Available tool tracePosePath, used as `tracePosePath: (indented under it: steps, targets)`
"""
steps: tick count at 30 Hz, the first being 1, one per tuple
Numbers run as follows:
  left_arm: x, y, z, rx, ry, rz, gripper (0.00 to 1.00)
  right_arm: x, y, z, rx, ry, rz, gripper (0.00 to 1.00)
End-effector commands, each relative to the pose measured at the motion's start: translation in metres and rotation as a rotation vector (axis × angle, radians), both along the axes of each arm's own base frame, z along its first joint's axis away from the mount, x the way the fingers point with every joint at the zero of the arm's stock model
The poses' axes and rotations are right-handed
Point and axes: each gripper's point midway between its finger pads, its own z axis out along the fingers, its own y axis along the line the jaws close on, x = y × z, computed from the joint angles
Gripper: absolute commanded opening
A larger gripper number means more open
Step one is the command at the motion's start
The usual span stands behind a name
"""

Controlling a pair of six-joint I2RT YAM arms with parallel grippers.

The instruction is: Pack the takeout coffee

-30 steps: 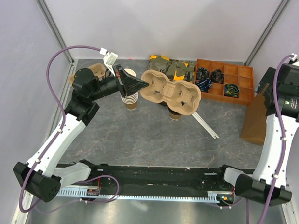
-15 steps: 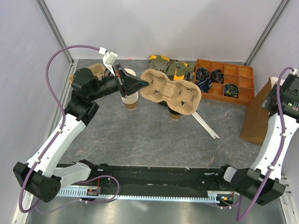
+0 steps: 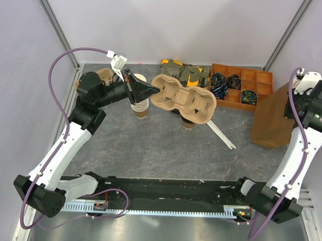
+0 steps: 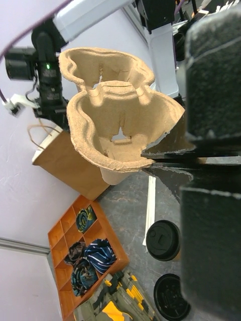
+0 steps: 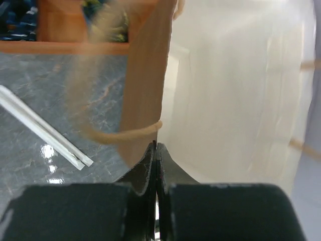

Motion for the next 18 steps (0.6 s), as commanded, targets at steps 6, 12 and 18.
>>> tracePosePath:
  steps: [6,12,18]
  targets:
    - [0.005,0.004,0.011,0.028,-0.077,0.025,0.02,-0.042,0.096,0.091,-0.349,-0.198,0.685,0.0]
    - [0.01,0.005,0.009,0.033,-0.078,0.038,0.02,-0.091,0.152,0.089,-0.503,-0.226,0.984,0.0]
    - [0.012,0.018,0.043,-0.009,-0.101,0.103,0.02,-0.118,0.202,0.107,-0.549,-0.399,1.154,0.0]
